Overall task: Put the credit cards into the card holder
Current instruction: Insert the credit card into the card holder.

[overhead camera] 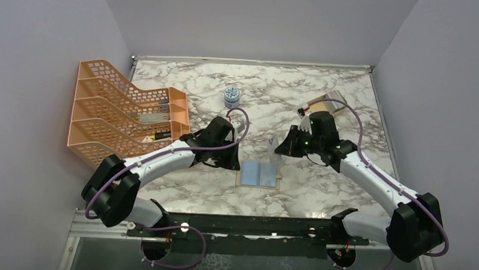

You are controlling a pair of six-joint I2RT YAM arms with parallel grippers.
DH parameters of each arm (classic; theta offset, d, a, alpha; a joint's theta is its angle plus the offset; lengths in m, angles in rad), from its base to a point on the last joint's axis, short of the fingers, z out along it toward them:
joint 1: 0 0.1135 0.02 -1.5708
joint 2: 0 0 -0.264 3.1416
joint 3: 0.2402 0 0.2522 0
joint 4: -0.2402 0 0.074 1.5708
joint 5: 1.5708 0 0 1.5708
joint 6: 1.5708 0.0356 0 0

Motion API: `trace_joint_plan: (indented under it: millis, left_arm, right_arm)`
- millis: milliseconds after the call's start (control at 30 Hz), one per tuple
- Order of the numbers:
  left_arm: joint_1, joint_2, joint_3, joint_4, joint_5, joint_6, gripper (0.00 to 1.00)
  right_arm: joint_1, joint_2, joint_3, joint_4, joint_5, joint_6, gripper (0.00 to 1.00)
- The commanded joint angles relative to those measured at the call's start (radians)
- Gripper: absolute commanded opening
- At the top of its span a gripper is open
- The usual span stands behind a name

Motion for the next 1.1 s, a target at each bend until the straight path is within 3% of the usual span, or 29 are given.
trace_joint_plan:
  millis: [0, 433, 1067]
  left_arm:
    - [0.004, 0.058, -0.045, 0.099, 0.019, -0.039, 0.0]
    - [0.004, 0.156, -0.112, 0.229, 0.057, -0.087, 0.0]
    - [0.002, 0.173, -0.127, 0.22, 0.032, -0.082, 0.0]
  right_arm:
    - [0.032, -0.016, -0.093, 0.162, -0.135, 0.112, 0.01]
    - [0.071, 0.05, -0.246, 0.29, -0.162, 0.213, 0.01]
    - [0.081, 0.148, -0.292, 0.368, -0.155, 0.262, 0.01]
